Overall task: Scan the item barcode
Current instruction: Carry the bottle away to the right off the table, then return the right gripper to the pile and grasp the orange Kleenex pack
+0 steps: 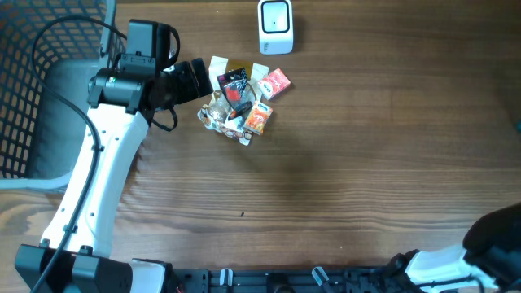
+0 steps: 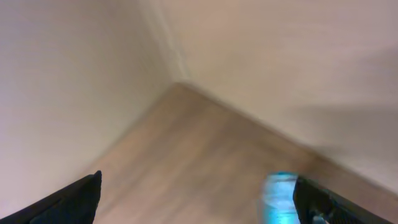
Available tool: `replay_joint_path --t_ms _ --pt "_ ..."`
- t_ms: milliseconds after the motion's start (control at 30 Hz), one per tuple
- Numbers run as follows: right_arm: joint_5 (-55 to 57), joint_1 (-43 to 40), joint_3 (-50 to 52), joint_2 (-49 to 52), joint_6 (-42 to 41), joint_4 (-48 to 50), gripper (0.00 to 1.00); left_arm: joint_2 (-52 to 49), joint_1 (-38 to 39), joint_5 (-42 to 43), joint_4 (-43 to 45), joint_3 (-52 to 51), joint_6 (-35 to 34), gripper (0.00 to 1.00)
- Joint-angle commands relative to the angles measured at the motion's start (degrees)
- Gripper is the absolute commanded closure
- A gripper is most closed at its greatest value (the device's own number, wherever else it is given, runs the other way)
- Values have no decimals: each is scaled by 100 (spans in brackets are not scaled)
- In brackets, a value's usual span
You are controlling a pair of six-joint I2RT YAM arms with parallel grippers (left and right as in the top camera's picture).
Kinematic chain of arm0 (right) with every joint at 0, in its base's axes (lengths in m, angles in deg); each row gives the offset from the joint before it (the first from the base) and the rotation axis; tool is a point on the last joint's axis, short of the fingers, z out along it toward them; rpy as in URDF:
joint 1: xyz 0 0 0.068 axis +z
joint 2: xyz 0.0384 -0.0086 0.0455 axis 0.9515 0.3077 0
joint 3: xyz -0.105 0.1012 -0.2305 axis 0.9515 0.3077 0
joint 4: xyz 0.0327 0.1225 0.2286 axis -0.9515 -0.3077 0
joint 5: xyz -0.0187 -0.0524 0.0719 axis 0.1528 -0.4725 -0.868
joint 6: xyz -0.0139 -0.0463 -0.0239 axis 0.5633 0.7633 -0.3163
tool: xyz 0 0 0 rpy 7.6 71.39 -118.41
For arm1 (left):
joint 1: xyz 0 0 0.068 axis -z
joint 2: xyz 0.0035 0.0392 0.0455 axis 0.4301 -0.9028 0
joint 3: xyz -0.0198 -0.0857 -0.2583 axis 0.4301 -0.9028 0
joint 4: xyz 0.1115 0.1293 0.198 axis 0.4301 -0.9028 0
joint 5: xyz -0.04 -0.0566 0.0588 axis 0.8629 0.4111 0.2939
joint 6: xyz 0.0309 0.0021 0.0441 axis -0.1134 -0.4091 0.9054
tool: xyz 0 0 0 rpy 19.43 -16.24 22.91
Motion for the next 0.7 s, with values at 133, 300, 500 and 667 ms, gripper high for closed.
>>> replay_joint_path --t_ms 133,300,500,667 --pt "-4072 1134 -72 -529 -483 -743 0 -24 -11 -33 15 15 -52 0" --pt "-3884 2599 -63 -286 -527 -1508 29 -24 -11 -33 15 15 -52 0" --pt "-2157 4428 -63 284 -1010 -1727 66 -24 -11 -33 15 15 -52 0" --pt "-1731 5613 -63 1196 -1692 -1672 38 -24 -11 -33 15 15 -52 0"
